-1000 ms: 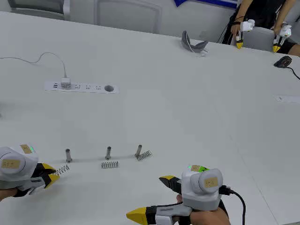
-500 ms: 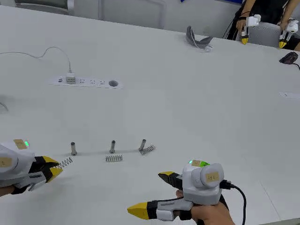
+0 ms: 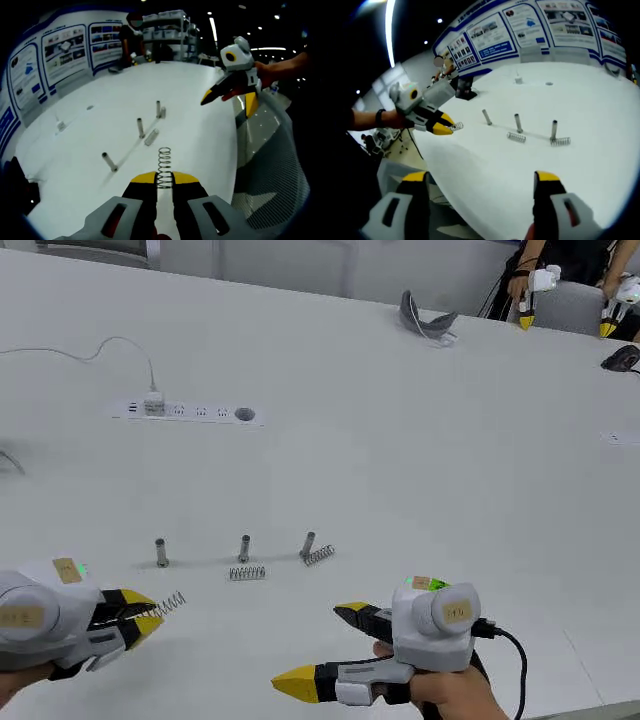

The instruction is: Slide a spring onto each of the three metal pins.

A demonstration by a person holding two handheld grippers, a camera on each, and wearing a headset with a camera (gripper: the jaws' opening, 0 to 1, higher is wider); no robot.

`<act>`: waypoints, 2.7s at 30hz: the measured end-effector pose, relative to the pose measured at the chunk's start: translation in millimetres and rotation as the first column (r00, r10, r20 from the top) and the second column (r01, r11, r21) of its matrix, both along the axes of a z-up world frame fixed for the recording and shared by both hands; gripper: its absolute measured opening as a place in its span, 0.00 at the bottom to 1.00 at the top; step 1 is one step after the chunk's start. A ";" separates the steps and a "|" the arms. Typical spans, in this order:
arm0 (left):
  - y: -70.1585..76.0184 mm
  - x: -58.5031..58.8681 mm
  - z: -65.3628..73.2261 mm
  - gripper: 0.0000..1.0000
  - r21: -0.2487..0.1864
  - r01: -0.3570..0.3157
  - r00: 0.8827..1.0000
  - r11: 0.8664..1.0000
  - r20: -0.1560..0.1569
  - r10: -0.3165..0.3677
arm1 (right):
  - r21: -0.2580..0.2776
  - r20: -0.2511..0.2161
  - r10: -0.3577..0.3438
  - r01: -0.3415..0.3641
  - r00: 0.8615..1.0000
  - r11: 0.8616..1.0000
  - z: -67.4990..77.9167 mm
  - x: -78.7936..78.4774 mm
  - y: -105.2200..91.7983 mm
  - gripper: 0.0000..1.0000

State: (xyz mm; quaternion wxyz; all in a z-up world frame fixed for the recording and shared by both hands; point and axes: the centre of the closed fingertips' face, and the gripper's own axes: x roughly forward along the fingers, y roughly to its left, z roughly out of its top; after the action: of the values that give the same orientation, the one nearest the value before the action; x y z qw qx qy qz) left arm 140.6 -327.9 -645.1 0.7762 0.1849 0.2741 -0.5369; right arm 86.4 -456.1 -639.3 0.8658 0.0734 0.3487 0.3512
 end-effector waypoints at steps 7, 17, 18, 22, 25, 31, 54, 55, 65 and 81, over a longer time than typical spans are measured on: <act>-16.5 -6.9 -1.0 0.10 -0.005 0.057 0.998 0.998 0.014 -0.057 | 0.050 -0.002 -0.003 0.003 1.000 0.999 6.6 1.9 5.3 0.80; -30.8 -17.5 1.9 0.10 -0.023 0.090 0.996 0.996 0.006 -0.089 | 0.121 -0.002 0.007 -0.006 1.000 0.993 14.0 5.0 16.6 0.66; -32.3 -19.0 2.3 0.10 -0.024 0.094 0.996 0.995 0.007 -0.094 | 0.125 -0.003 0.010 -0.009 1.000 0.992 14.6 5.1 18.3 0.65; -40.7 -26.9 5.0 0.10 -0.031 0.119 0.993 0.992 0.009 -0.119 | 0.172 -0.012 0.013 -0.011 1.000 0.985 18.5 7.3 26.1 0.59; -46.9 -32.4 7.3 0.10 -0.040 0.135 0.991 0.990 0.010 -0.135 | 0.216 -0.017 0.010 -0.006 1.000 0.976 23.2 9.1 31.6 0.53; -57.8 -41.0 13.1 0.10 -0.059 0.166 0.986 0.984 0.012 -0.165 | 0.265 -0.029 0.026 -0.017 0.999 0.964 27.4 9.7 40.7 0.41; -68.7 -34.4 27.2 0.10 -0.064 0.223 0.974 0.973 0.052 -0.220 | 0.308 -0.009 0.061 -0.056 0.998 0.950 43.5 26.9 54.4 0.12; -69.2 -34.3 27.6 0.10 -0.063 0.225 0.974 0.972 0.053 -0.222 | 0.304 -0.006 0.070 -0.065 0.998 0.950 45.0 27.6 55.3 0.12; -79.8 -27.0 37.8 0.09 -0.097 0.227 0.973 0.969 0.060 -0.222 | 0.131 0.042 0.226 -0.229 0.973 0.965 55.5 33.6 56.0 0.12; -95.9 -22.6 65.7 0.09 -0.209 0.236 0.972 0.949 0.063 -0.228 | -0.236 0.040 0.610 -0.586 0.792 0.776 76.0 32.5 52.9 0.12</act>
State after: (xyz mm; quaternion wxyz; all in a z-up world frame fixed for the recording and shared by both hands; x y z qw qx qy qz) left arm 118.0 -423.8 -579.3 0.7281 0.1407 0.1760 -0.6473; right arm 118.9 -403.1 -563.2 0.7304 -0.1537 0.3392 0.5726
